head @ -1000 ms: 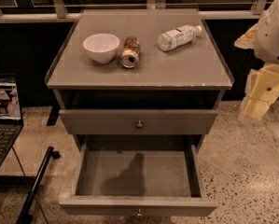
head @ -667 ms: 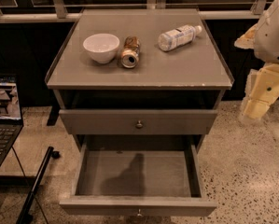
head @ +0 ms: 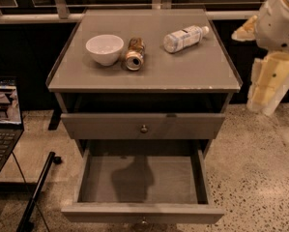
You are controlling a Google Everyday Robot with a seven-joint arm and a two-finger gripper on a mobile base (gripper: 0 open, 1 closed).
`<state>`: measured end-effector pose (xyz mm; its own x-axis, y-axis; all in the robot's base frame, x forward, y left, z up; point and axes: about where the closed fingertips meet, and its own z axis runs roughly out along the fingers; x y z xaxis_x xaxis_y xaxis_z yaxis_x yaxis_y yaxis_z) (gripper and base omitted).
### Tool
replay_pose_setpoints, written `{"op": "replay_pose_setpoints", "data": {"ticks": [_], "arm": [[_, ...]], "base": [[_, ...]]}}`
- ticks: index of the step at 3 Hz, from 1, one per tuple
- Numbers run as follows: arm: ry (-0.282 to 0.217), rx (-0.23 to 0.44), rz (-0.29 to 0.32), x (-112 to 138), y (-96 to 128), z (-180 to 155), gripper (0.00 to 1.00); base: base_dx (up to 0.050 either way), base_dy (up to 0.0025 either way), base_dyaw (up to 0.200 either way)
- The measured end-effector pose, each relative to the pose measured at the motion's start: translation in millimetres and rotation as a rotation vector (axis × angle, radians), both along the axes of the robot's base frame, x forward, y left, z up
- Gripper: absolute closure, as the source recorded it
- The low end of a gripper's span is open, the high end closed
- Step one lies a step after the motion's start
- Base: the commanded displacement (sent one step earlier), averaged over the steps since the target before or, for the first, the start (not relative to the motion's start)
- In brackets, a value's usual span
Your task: Place blue plastic bottle into middle drawer
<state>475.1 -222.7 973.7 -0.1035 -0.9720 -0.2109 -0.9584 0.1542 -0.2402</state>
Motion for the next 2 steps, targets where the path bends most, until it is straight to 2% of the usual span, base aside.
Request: {"op": "replay_pose_setpoints", "data": {"ticks": [1, 2], "arm": [[0.043, -0.010, 0.130, 55, -10, -18, 0.00], [0.035, 0.009, 0.222, 113, -6, -33, 0.00]], "base": [[0.000, 0.00000, 0.000], [0.000, 0.00000, 0.000]]}}
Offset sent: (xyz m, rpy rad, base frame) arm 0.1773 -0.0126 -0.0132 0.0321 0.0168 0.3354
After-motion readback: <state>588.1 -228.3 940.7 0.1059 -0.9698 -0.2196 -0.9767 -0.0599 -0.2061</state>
